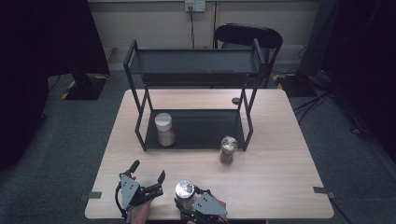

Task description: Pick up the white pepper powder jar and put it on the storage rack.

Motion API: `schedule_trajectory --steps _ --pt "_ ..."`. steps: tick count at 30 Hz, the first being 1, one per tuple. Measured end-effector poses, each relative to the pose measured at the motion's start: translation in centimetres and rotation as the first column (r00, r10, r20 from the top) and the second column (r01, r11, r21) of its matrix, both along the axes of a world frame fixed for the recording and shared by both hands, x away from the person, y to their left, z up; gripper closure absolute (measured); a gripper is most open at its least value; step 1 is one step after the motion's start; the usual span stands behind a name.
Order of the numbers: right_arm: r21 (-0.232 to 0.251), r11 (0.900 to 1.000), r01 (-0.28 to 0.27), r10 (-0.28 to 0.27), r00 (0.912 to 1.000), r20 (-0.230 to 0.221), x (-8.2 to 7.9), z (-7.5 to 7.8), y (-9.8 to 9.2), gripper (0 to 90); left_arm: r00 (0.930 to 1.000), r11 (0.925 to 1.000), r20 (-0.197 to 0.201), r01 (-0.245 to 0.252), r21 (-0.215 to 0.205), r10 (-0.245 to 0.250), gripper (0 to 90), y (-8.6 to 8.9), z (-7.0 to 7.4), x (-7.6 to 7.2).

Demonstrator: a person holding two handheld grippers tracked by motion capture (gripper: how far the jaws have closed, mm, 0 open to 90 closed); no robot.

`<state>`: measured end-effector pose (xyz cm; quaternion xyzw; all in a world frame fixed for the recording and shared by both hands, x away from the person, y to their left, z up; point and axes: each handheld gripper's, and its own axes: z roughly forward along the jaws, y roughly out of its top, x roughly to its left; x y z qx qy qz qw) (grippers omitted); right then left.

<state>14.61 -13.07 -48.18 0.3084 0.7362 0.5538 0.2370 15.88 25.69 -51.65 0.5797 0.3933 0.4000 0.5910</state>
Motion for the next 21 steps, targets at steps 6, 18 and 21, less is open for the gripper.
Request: schedule_trajectory --steps 6,18,21 --pt "0.000 1.000 0.007 -0.007 1.0000 -0.005 -0.02 0.09 0.05 31.2 1.0000 1.0000 -0.001 0.002 0.001 -0.002 0.0 0.03 0.03 0.02" --pt "0.028 1.000 0.004 -0.004 0.9999 -0.010 0.35 0.38 -0.27 31.2 1.0000 1.0000 -0.002 0.002 -0.001 -0.002 0.0 0.02 0.02 0.03" --pt "0.032 0.999 0.012 -0.012 0.9999 -0.006 0.38 0.47 -0.25 31.2 1.0000 1.0000 -0.002 0.003 0.001 -0.003 0.0 0.04 0.04 0.03"
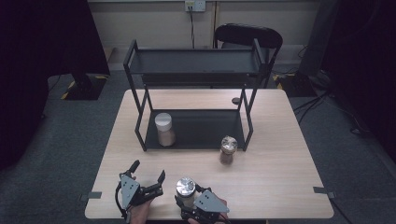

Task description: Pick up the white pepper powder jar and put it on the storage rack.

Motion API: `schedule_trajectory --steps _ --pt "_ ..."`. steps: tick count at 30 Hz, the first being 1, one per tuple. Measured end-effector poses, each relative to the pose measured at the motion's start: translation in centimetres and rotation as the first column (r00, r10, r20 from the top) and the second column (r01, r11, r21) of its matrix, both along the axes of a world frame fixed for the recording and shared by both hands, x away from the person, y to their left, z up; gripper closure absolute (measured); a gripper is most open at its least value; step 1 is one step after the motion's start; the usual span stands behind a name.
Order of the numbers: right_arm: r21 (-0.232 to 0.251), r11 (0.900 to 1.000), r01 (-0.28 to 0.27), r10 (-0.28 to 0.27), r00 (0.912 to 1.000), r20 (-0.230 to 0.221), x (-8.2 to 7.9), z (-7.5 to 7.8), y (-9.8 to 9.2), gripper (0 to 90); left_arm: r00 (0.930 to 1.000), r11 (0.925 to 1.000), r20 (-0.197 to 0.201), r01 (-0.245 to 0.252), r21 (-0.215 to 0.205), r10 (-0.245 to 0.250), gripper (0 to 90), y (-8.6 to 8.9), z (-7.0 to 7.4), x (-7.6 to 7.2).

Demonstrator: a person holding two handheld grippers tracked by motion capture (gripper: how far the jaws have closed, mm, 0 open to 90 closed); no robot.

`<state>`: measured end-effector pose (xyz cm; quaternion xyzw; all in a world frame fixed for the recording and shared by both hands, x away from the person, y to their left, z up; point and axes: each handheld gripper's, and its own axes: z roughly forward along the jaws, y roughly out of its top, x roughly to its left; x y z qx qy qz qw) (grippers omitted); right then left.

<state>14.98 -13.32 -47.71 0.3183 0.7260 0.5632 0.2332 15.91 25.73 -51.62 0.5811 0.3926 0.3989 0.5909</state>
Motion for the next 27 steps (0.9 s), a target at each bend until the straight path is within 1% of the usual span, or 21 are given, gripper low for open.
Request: schedule_trajectory --steps 7,12,19,27 --pt "0.016 1.000 0.008 -0.008 1.0000 0.003 0.3 0.2 0.0 31.2 1.0000 1.0000 0.000 0.001 0.000 -0.001 0.0 0.0 0.0 0.0" --pt "0.007 1.000 0.019 -0.019 0.9998 0.003 0.7 0.4 0.0 31.2 1.0000 1.0000 0.000 0.001 0.000 -0.001 0.0 0.0 0.0 0.0" --pt "0.013 1.000 0.028 -0.028 0.9996 0.003 0.8 0.7 0.0 31.2 1.0000 1.0000 0.003 -0.004 0.000 0.004 0.1 0.0 0.0 -0.1" --pt "0.002 1.000 0.026 -0.026 0.9996 0.007 1.2 0.9 0.0 31.2 1.0000 1.0000 0.004 -0.003 -0.003 0.003 0.1 0.0 -0.1 -0.1"
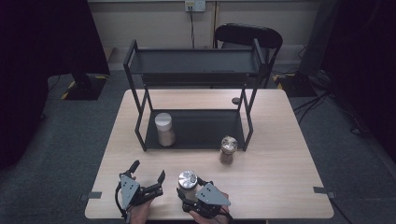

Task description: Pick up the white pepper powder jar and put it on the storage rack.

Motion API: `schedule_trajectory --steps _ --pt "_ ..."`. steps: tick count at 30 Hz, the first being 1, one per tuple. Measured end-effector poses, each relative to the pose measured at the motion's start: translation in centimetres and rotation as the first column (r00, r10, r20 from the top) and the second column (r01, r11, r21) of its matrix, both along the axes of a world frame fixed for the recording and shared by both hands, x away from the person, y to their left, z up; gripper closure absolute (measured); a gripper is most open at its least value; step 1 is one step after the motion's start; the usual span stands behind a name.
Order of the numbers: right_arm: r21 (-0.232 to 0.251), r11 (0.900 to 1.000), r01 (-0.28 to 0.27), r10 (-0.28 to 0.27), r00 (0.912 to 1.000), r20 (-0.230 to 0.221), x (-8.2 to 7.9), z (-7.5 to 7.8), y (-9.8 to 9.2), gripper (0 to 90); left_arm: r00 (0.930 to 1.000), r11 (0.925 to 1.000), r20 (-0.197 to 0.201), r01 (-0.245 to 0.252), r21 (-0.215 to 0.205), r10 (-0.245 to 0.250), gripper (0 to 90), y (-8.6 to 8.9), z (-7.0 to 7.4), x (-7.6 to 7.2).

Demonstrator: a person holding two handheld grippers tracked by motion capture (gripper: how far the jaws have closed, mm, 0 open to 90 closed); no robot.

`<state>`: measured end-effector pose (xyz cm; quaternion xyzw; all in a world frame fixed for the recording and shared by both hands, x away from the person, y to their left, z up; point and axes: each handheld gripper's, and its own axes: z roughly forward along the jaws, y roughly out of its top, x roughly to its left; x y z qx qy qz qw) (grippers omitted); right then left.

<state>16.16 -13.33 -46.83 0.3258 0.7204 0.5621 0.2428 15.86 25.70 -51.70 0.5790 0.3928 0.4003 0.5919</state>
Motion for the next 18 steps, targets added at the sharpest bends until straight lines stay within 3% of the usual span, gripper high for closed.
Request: schedule_trajectory --steps 18 --pt "-0.007 1.000 0.012 -0.012 0.9997 0.019 1.9 1.4 0.0 31.2 1.0000 1.0000 0.002 0.001 0.001 -0.001 0.1 0.0 0.0 0.0"
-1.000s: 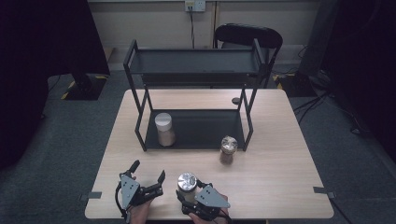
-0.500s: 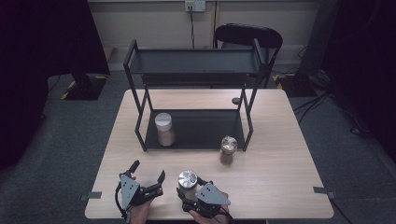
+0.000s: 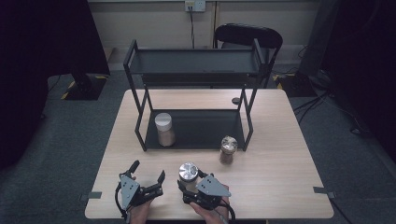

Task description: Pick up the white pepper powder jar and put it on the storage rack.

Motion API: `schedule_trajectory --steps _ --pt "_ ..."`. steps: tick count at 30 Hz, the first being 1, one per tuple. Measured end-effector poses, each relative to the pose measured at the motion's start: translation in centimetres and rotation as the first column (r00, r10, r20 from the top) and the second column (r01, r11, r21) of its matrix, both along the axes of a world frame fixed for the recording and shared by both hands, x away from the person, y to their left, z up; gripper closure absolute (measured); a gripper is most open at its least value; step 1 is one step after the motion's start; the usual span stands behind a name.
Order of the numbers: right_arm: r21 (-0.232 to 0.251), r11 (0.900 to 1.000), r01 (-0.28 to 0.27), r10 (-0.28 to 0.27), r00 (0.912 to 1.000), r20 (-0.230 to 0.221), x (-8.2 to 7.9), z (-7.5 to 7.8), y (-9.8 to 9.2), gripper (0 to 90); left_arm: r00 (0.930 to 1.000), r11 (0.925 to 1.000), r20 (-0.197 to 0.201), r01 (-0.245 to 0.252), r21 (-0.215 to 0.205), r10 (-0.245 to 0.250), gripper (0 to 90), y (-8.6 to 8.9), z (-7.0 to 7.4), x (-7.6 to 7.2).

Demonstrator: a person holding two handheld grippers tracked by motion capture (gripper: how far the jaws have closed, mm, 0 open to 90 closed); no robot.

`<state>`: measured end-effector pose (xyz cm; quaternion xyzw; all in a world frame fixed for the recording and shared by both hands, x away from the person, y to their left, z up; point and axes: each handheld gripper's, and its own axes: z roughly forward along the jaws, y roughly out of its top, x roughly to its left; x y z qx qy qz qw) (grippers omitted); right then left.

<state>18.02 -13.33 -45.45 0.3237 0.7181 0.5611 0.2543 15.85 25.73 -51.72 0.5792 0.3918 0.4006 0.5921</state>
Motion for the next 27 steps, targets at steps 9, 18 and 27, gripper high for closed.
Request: schedule_trajectory --steps 9,18,27 --pt "-0.002 1.000 0.010 -0.010 0.9999 0.001 1.1 0.2 0.1 31.2 1.0000 1.0000 -0.002 0.003 0.000 -0.003 0.1 0.0 0.0 0.0" --pt "0.001 1.000 0.020 -0.020 0.9997 0.011 2.1 0.8 0.4 31.2 1.0000 1.0000 -0.002 0.003 -0.001 -0.003 0.1 0.0 0.0 0.1" --pt "0.001 1.000 0.028 -0.028 0.9994 0.018 3.3 1.5 0.5 31.2 1.0000 1.0000 -0.001 0.006 -0.002 -0.006 0.1 0.1 0.0 0.1"
